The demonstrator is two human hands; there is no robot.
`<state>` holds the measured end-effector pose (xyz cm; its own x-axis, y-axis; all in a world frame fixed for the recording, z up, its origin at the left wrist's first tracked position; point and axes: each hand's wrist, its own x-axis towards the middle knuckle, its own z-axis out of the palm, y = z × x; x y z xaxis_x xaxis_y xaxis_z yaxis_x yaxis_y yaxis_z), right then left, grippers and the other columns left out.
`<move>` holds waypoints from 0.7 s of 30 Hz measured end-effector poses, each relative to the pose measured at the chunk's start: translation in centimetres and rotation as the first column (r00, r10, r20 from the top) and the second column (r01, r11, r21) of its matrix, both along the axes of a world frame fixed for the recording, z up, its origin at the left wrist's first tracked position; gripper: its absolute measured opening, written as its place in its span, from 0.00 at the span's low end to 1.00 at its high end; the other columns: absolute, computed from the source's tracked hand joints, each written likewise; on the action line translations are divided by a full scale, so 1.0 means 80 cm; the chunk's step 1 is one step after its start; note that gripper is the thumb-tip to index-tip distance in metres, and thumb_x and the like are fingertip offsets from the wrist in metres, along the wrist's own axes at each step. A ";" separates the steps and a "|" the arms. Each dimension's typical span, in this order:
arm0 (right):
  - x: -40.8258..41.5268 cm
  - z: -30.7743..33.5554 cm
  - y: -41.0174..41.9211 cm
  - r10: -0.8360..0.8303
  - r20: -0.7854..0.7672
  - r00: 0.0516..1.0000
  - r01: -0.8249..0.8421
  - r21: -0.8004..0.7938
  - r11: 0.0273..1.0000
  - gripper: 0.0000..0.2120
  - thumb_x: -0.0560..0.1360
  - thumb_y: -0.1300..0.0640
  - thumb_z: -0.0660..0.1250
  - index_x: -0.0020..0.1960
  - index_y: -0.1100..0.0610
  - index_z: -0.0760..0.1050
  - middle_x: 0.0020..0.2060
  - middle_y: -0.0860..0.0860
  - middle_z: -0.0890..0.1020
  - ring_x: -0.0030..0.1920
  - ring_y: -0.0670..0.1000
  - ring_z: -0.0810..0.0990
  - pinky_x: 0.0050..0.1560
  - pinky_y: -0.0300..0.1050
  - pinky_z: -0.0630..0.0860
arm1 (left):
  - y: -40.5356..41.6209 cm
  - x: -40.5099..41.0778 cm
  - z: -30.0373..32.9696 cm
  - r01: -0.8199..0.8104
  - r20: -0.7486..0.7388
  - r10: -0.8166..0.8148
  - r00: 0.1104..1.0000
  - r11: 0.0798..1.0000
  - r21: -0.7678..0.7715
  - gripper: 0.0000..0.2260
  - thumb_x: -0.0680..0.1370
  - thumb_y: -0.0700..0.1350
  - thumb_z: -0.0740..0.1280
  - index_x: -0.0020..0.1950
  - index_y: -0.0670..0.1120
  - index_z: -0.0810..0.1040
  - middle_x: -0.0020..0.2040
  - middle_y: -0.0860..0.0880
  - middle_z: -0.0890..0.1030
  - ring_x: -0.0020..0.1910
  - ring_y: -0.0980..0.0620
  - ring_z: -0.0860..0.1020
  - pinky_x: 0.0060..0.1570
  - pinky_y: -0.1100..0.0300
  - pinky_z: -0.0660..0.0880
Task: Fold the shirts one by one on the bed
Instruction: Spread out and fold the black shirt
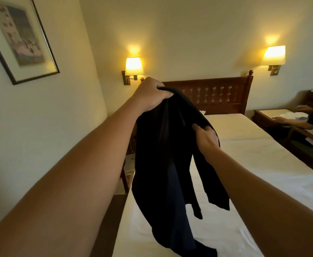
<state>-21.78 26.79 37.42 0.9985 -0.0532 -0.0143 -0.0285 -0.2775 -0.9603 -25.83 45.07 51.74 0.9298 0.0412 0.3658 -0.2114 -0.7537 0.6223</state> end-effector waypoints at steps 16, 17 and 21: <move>-0.028 -0.093 0.094 0.553 -0.342 0.760 -0.512 0.210 0.833 0.27 0.65 0.49 0.72 0.62 0.57 0.78 0.54 0.54 0.85 0.55 0.56 0.81 0.66 0.58 0.71 | 0.077 -0.020 -0.032 -0.100 -0.033 0.096 0.995 0.983 -0.156 0.07 0.79 0.48 0.71 0.49 0.44 0.84 0.48 0.44 0.83 0.49 0.48 0.81 0.53 0.52 0.78; -0.029 -0.093 0.107 0.546 -0.290 0.786 -0.502 0.216 0.838 0.23 0.69 0.50 0.73 0.63 0.55 0.78 0.55 0.53 0.84 0.55 0.55 0.82 0.65 0.57 0.74 | 0.081 -0.022 -0.030 -0.111 -0.030 0.108 0.994 0.980 -0.164 0.08 0.79 0.48 0.71 0.50 0.44 0.84 0.48 0.45 0.83 0.49 0.48 0.81 0.53 0.52 0.79; -0.021 -0.085 0.138 0.342 -0.111 0.933 -0.294 0.313 0.903 0.15 0.80 0.54 0.68 0.65 0.58 0.78 0.54 0.53 0.84 0.53 0.58 0.84 0.59 0.59 0.80 | 0.116 -0.039 -0.028 -0.196 -0.050 0.189 0.981 0.953 -0.230 0.09 0.78 0.49 0.72 0.53 0.45 0.84 0.49 0.46 0.83 0.50 0.49 0.82 0.55 0.52 0.80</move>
<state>-23.48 37.81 30.60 0.9443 0.2973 -0.1410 -0.1442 -0.0113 -0.9895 -28.95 54.36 49.51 0.9051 0.3015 0.2999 -0.0576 -0.6118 0.7889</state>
